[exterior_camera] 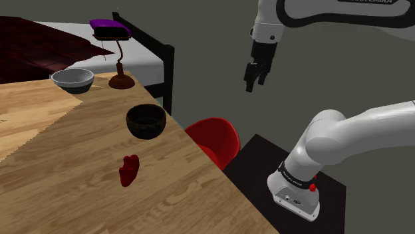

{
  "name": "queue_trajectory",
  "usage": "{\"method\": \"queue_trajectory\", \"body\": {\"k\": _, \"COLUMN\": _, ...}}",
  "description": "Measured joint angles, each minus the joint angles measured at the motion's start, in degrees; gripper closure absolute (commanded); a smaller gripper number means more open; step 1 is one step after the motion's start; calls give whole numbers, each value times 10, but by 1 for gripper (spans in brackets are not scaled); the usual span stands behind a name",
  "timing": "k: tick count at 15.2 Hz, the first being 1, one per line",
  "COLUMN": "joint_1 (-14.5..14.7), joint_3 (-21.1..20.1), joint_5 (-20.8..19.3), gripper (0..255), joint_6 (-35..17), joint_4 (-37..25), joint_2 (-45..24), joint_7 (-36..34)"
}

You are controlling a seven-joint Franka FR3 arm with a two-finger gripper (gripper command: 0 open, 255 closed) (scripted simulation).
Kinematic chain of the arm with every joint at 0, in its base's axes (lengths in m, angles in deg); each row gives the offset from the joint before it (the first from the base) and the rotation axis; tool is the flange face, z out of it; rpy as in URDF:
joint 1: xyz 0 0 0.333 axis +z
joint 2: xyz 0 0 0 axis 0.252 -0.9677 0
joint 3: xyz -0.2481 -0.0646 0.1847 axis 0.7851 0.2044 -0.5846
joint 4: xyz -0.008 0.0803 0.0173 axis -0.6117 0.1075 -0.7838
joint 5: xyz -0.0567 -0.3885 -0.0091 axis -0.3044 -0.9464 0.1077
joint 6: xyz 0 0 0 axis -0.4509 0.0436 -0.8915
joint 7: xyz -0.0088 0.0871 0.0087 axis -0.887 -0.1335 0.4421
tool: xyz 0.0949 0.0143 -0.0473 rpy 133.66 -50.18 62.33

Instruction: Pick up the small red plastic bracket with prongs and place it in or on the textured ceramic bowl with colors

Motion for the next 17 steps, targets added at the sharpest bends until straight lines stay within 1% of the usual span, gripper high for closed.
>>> {"method": "queue_trajectory", "body": {"k": 2, "joint_1": 2, "joint_3": -5, "joint_5": 5, "gripper": 0, "joint_6": -5, "joint_4": 1, "joint_2": -4, "joint_7": -6}}
{"method": "queue_trajectory", "body": {"k": 7, "joint_1": 16, "joint_3": -47, "joint_5": 44, "gripper": 0, "joint_6": -75, "joint_4": 17, "joint_2": -54, "joint_7": -62}}
{"method": "queue_trajectory", "body": {"k": 12, "joint_1": 28, "joint_3": -90, "joint_5": 77, "gripper": 0, "joint_6": -153, "joint_4": 19, "joint_2": -121, "joint_7": -118}}
{"method": "queue_trajectory", "body": {"k": 17, "joint_1": 38, "joint_3": -139, "joint_5": 98, "gripper": 0, "joint_6": -228, "joint_4": -10, "joint_2": -214, "joint_7": -181}}
